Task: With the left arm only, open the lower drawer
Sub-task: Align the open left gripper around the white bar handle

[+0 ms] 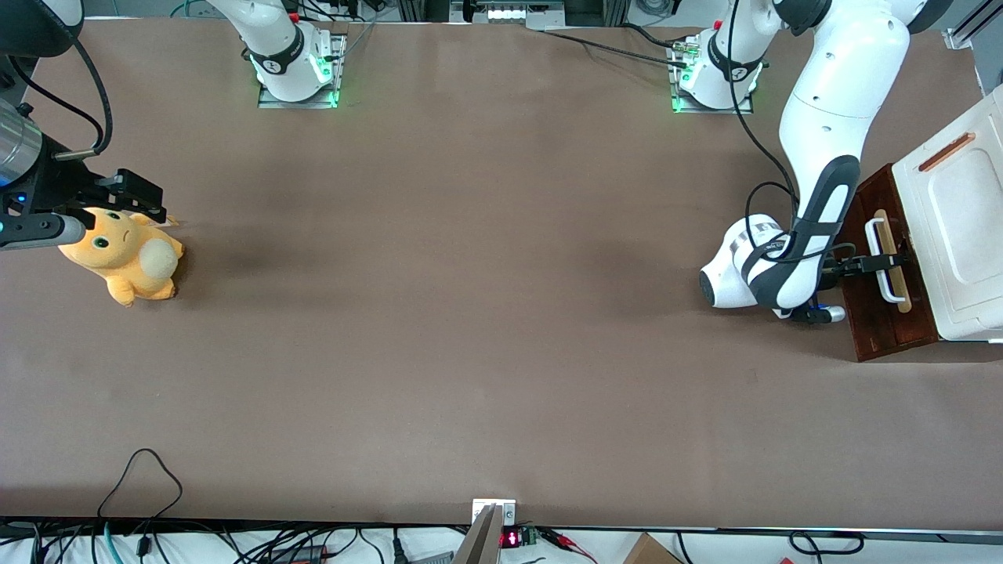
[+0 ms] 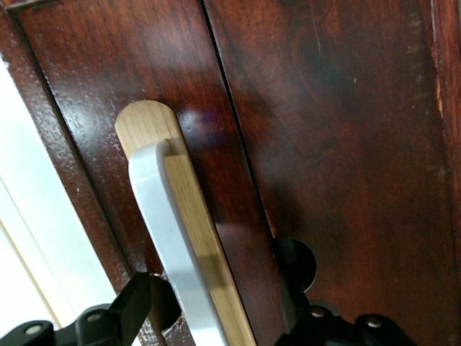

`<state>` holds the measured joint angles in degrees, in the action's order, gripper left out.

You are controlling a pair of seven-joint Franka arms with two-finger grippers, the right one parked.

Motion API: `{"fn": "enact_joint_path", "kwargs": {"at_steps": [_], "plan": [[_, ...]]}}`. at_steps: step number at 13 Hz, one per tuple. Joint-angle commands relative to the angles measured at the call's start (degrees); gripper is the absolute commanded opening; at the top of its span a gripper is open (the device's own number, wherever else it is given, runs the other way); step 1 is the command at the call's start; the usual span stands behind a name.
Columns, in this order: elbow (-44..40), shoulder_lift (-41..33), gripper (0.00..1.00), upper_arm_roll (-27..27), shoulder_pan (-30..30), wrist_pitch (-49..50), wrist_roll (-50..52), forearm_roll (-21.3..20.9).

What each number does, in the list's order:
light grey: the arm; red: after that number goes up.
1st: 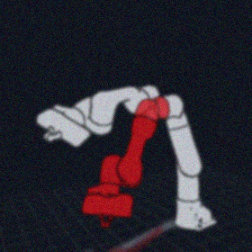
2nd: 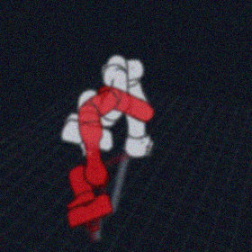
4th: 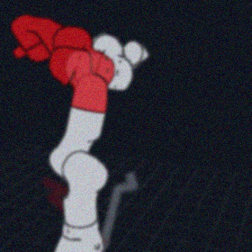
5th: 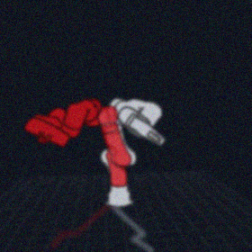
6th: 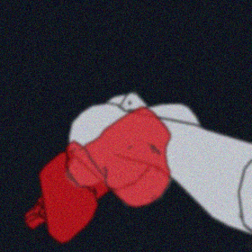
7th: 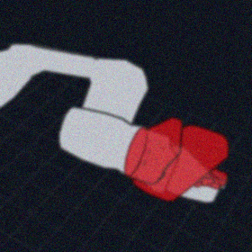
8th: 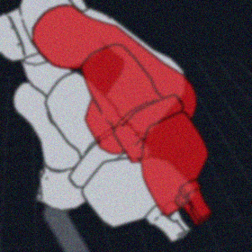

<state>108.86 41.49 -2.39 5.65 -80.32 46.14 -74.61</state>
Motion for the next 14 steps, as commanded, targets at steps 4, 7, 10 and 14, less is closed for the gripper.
{"fn": "enact_joint_path", "kwargs": {"at_steps": [4, 7, 10, 14], "plan": [[0.83, -1.32, 0.71, -0.33, -0.37, 0.07, 0.53, -1.50], [0.83, -1.32, 0.66, -0.42, -0.02, 0.16, 0.62, -1.24], [0.83, -1.32, 0.64, -0.42, 0.24, 0.16, 0.62, -0.89], [0.92, -1.32, 0.57, -0.42, 0.07, 0.16, 0.71, -0.80]]}}
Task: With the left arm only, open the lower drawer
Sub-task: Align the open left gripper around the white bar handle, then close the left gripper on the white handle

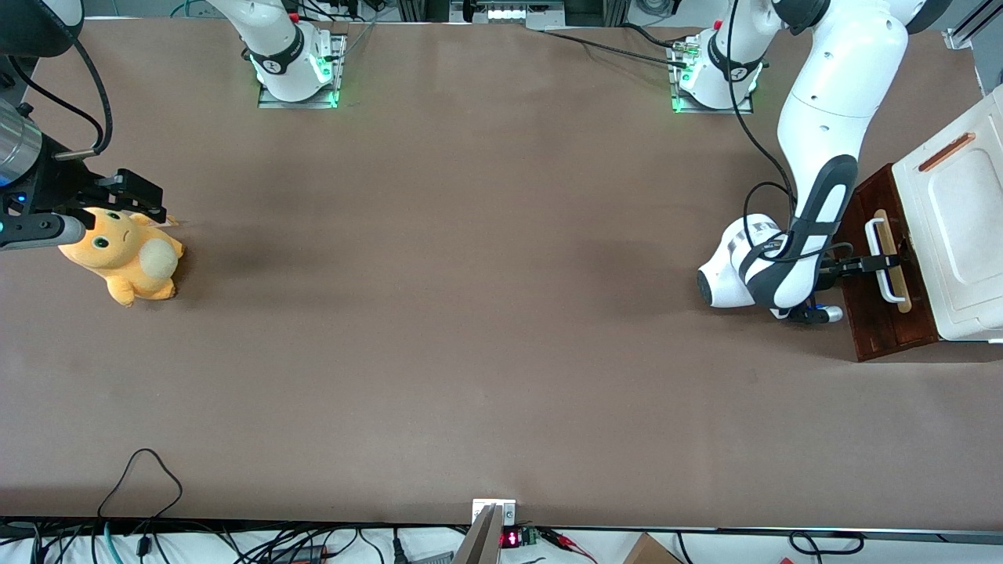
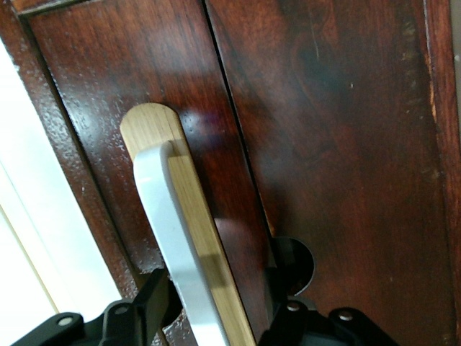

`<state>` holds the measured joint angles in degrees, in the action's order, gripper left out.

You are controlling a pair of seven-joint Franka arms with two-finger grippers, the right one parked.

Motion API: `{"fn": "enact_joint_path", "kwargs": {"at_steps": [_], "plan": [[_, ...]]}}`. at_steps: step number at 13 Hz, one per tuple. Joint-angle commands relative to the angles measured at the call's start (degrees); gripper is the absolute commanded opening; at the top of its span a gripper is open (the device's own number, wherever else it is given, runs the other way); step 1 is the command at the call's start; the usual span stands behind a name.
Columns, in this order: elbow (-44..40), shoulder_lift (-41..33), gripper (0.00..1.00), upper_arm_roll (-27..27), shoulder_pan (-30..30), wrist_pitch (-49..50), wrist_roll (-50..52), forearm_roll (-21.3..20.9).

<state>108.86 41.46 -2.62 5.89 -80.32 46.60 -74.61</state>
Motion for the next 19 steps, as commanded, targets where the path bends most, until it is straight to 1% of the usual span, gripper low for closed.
{"fn": "enact_joint_path", "kwargs": {"at_steps": [1, 6, 8, 10, 13, 15, 19], "plan": [[0.92, -1.30, 0.56, -0.19, -0.17, 0.25, 0.24, -0.62], [1.01, -1.30, 0.46, -0.11, -0.17, 0.77, -0.11, -0.45], [1.18, -1.30, 0.44, -0.19, -0.44, 0.95, -0.37, -0.44], [1.89, -1.30, 0.39, -0.19, -0.61, 1.04, 0.41, -0.44], [1.89, -1.30, 0.29, -0.19, -0.53, 1.21, 1.21, -0.44], [1.89, -1.30, 0.24, -0.19, -0.53, 1.48, 1.03, -0.44], [1.89, -1.30, 0.20, -0.11, -0.70, 1.74, 0.77, -0.44]]}}
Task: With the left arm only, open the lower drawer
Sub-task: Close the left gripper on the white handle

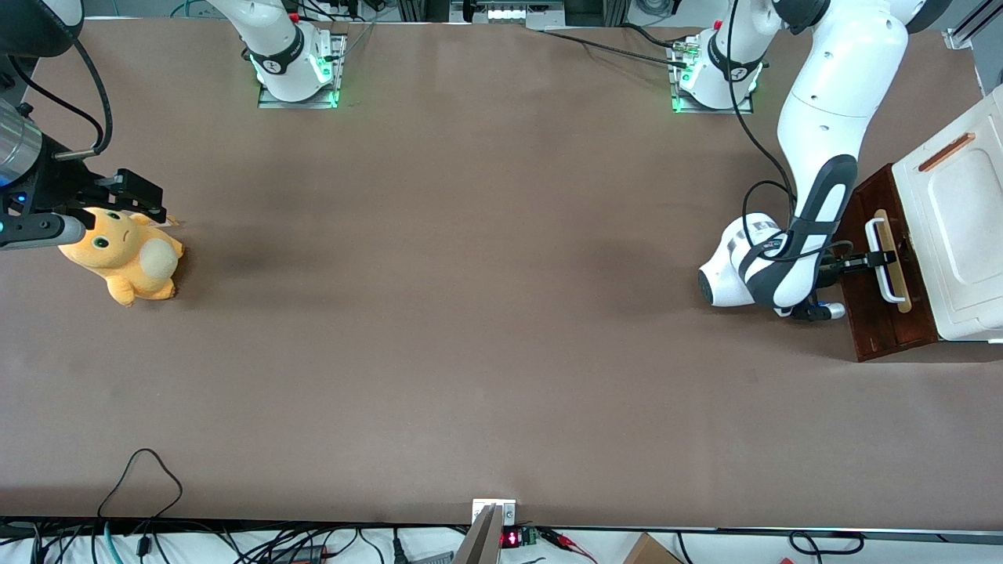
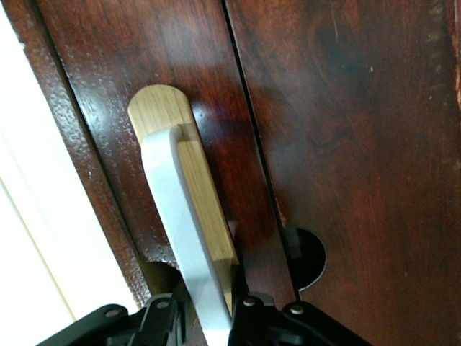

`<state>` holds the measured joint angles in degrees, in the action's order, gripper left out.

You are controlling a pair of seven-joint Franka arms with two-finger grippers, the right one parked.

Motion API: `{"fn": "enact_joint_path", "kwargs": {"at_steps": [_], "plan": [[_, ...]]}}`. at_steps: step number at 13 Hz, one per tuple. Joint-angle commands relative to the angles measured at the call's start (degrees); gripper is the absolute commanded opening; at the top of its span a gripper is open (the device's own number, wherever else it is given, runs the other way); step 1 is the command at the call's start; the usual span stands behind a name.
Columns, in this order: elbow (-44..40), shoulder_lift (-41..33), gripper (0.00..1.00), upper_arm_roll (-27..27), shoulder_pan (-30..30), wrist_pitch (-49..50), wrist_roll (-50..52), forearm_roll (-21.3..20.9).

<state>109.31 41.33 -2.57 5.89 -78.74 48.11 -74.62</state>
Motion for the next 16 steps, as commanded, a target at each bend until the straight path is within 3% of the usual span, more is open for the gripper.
{"fn": "enact_joint_path", "kwargs": {"at_steps": [1, 16], "plan": [[1.43, -1.17, 0.20, -0.15, -0.71, 0.16, -0.47, -0.44], [1.08, -1.34, 0.18, -0.24, 2.89, 3.33, -1.26, 0.88]]}}
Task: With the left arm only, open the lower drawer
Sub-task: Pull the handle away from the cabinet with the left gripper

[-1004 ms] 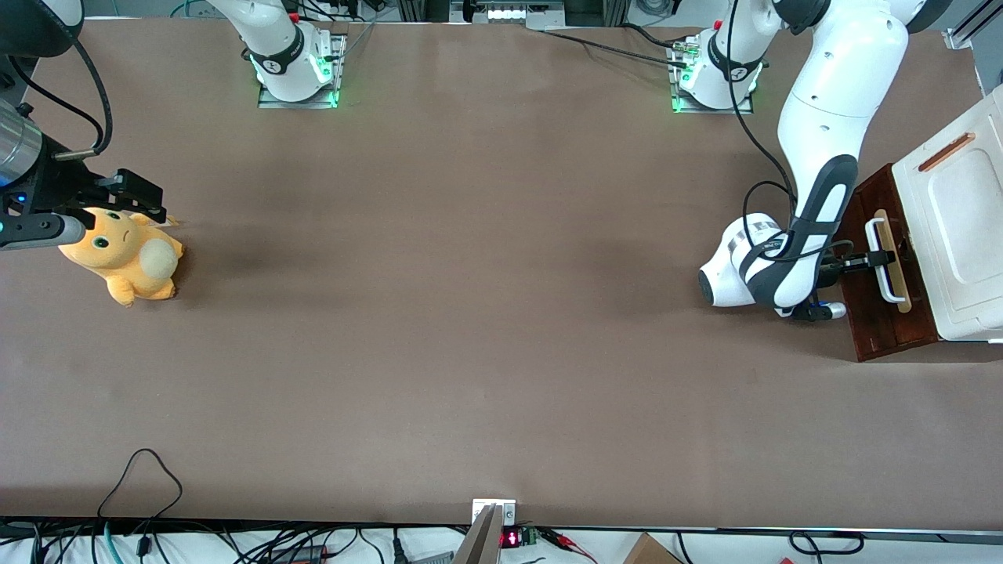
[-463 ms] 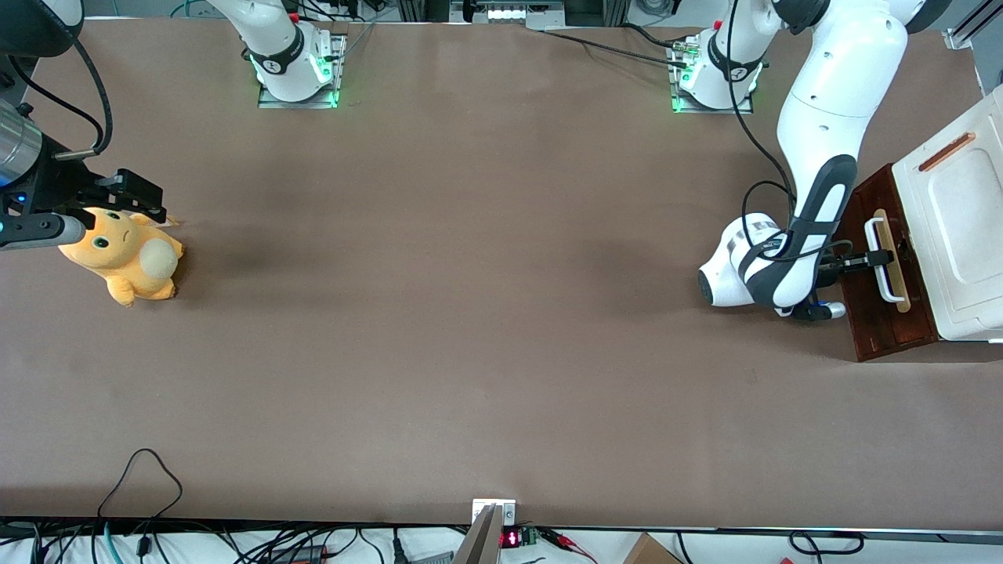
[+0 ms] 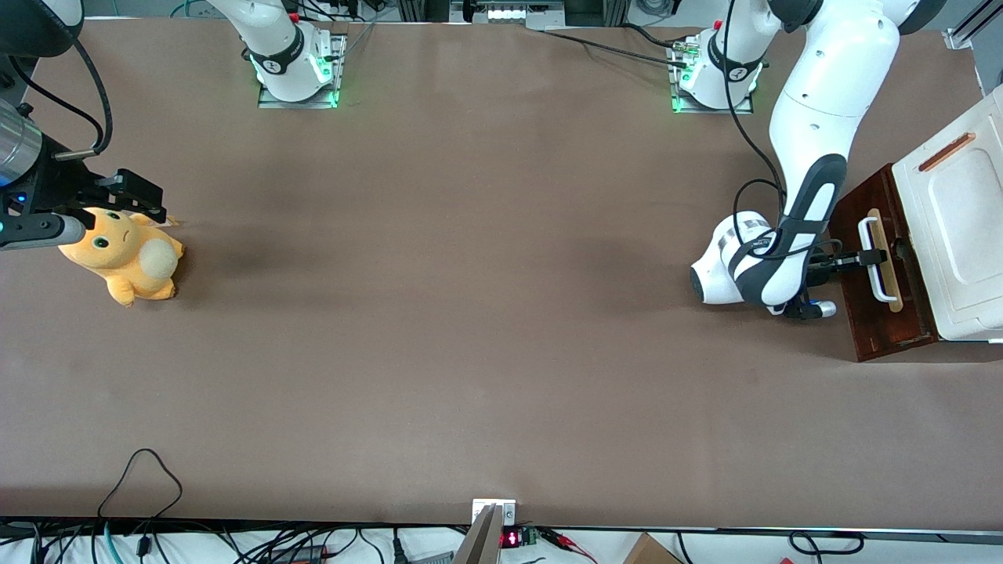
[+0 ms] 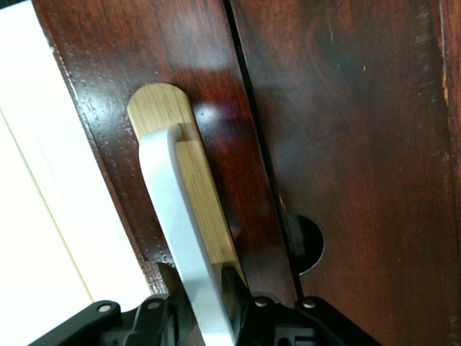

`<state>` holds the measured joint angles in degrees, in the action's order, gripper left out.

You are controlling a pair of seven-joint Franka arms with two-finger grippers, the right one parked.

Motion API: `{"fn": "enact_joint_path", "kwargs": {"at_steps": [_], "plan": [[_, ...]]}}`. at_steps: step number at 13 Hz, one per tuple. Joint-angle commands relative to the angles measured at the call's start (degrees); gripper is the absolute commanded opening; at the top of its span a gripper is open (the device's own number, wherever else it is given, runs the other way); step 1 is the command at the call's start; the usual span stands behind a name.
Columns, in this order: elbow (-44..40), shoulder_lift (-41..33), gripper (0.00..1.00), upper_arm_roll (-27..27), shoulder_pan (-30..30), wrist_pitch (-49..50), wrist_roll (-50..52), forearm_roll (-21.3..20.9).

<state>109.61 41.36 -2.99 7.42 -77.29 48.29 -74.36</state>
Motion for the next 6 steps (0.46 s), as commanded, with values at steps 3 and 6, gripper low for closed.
{"fn": "enact_joint_path", "kwargs": {"at_steps": [3, 6], "plan": [[0.78, -1.28, 0.18, 0.18, 2.16, 2.50, -1.45, 1.06], [0.78, -1.19, 0.18, 0.18, 2.78, 2.58, -1.54, 1.41]]}}
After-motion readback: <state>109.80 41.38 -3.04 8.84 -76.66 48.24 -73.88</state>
